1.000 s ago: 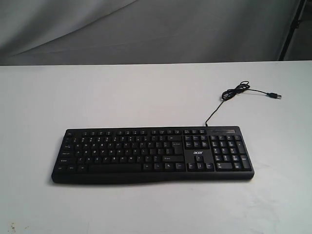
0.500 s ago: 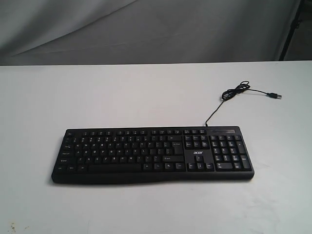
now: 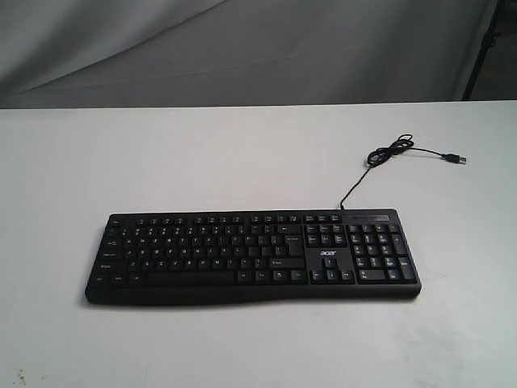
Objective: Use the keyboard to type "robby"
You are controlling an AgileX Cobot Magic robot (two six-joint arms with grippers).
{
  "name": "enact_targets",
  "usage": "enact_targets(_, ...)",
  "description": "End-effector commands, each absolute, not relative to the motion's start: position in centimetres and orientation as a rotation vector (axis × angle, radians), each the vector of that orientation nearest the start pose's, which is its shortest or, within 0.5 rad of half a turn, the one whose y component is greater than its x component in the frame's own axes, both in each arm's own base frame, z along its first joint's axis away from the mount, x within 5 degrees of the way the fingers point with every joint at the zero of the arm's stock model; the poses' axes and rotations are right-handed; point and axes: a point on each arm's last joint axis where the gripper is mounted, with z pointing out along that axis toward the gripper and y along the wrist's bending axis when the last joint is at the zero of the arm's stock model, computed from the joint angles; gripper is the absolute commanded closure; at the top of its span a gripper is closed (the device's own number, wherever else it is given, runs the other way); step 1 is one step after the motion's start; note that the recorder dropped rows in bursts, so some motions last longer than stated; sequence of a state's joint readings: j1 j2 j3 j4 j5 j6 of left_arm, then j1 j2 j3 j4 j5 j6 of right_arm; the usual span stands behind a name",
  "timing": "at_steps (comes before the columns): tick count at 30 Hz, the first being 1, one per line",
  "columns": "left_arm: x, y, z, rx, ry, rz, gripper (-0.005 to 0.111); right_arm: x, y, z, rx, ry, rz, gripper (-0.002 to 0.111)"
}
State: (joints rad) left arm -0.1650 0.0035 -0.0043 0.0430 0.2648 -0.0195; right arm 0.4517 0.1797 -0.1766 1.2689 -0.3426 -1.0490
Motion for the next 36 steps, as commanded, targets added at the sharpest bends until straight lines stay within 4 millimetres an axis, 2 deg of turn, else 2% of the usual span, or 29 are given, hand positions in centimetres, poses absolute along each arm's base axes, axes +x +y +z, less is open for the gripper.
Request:
enact_targets(1, 5.5, -0.8, 19.0, 0.161, 1.736, -0.097, 0.107, 6.3, -0.6, 23.3, 0.188, 1.441, 0.235, 0.108)
enact_targets(4, 5.5, -0.8, 19.0, 0.161, 1.736, -0.097, 0.107, 5.8, -0.8, 21.7, 0.24, 1.436, 0.22, 0.108)
enact_targets(9, 5.5, -0.8, 19.0, 0.161, 1.736, -0.097, 0.107, 5.6, 0.0, 21.4, 0.236, 1.462, 0.281, 0.108)
enact_targets(16, 5.5, -0.8, 19.0, 0.161, 1.736, -0.097, 0.107, 5.6, 0.3, 21.3, 0.534, 1.427, 0.619, 0.108)
enact_targets(23, 5.5, -0.8, 19.0, 0.161, 1.736, -0.097, 0.107, 5.6, -0.5, 21.4, 0.771, 1.316, 0.759, 0.108)
enact_targets(25, 5.5, -0.8, 19.0, 0.161, 1.736, -0.097, 0.107, 5.6, -0.5, 21.4, 0.687, 1.344, 0.666, 0.108)
enact_targets(28, 5.5, -0.8, 19.0, 0.161, 1.736, -0.097, 0.107, 5.6, 0.4, 21.1, 0.405, 1.469, 0.5, 0.108)
enact_targets(32, 5.5, -0.8, 19.0, 0.161, 1.736, -0.097, 0.107, 5.5, 1.6, 19.9, 0.138, 1.653, 0.4, 0.108)
enact_targets(36, 5.5, -0.8, 19.0, 0.161, 1.736, -0.097, 0.107, 5.3, 1.8, 18.7, -0.054, 1.776, 0.255, 0.108)
